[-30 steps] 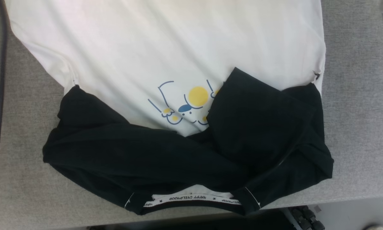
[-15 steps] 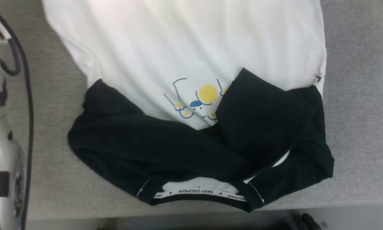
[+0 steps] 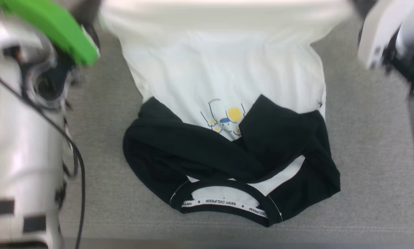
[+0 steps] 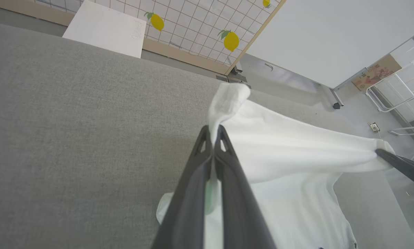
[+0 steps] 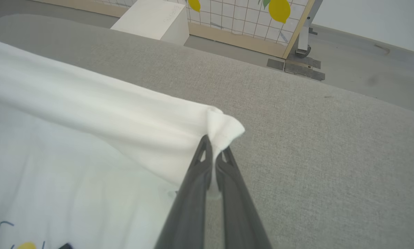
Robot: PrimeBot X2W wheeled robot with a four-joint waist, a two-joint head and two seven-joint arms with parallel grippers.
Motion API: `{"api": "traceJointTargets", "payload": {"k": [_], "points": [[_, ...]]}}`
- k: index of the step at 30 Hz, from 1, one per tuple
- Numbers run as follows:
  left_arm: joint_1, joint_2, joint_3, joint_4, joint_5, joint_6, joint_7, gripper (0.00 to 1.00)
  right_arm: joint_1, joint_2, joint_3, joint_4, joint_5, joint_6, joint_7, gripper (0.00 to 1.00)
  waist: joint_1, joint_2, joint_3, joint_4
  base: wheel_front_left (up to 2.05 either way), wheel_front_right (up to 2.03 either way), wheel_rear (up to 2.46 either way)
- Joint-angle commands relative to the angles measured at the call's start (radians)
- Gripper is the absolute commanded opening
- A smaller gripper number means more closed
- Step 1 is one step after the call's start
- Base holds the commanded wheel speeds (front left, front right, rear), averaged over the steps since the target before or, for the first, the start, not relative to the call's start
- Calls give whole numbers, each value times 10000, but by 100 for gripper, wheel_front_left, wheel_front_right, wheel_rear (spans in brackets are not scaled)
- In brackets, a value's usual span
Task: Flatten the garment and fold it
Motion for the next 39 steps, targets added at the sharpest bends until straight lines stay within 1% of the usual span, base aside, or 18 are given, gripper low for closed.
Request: {"api": "traceJointTargets", "payload": {"k": [1, 3, 8, 13, 17, 21, 25, 30, 35, 36, 37, 38, 39], "points": [[805, 54, -14, -250, -138, -48, -79, 0, 776, -14, -96, -129, 202, -15, 52, 0, 1, -1, -2272, 434, 0, 0, 0], [1740, 31, -36, -650, -277, -44, -47, 0, 1650, 26, -240, -345, 402, -15, 186, 0, 1, -1, -2719, 439, 0, 0, 0], [3905, -137, 107, -1855, -678, 146, -49, 0, 3438, 239, -621, -961, 599, -15, 449, 0, 1, -1, -3423, 385, 0, 0, 0], [5669, -499, 122, -2896, -1024, 359, -127, 0, 4725, 436, -1031, -1579, 598, -15, 666, 0, 1, -1, -3688, 434, 0, 0, 0], [6721, -643, 69, -3165, -1075, 488, -209, 0, 5580, 635, -1361, -2019, 560, -15, 851, 0, 1, -1, -3731, 426, 0, 0, 0], [7466, -749, 68, -3030, -1104, 555, -358, 0, 6419, 846, -1683, -2289, 531, -15, 1067, 0, 1, -1, -3705, 368, 0, 0, 0], [7866, -776, 41, -2562, -1019, 579, -514, 0, 7216, 988, -1843, -2314, 343, -15, 1174, 0, 1, -1, -3636, 343, 0, 0, 0], [8056, -925, -111, -1635, -921, 568, -700, 0, 7910, 1235, -1762, -2032, 48, -15, 1168, 0, 1, -1, -3512, 314, 0, 0, 0], [7944, -938, -293, -864, -754, 544, -757, 0, 8127, 1441, -1688, -1811, -65, -15, 992, 0, 1, -1, -3446, 320, 0, 0, 0], [7915, -940, -298, -727, -732, 584, -763, 41, 8151, 1482, -1694, -1802, -47, -15, 966, 0, 1, -1, -3435, 320, 0, 0, 0], [7903, -904, -325, -623, -686, 622, -725, 80, 8169, 1491, -1691, -1815, -56, -15, 928, 0, 1, -1, -3436, 319, 0, 0, 0], [7888, -820, -374, -535, -579, 652, -695, 100, 8208, 1508, -1698, -1861, -45, -15, 863, 8, 1, -1, -3444, 319, 0, 0, 0], [7886, -791, -378, -473, -572, 694, -642, 100, 8258, 1501, -1666, -1927, -18, -15, 840, 37, 1, -1, -3452, 324, 0, 0, 0]]}}
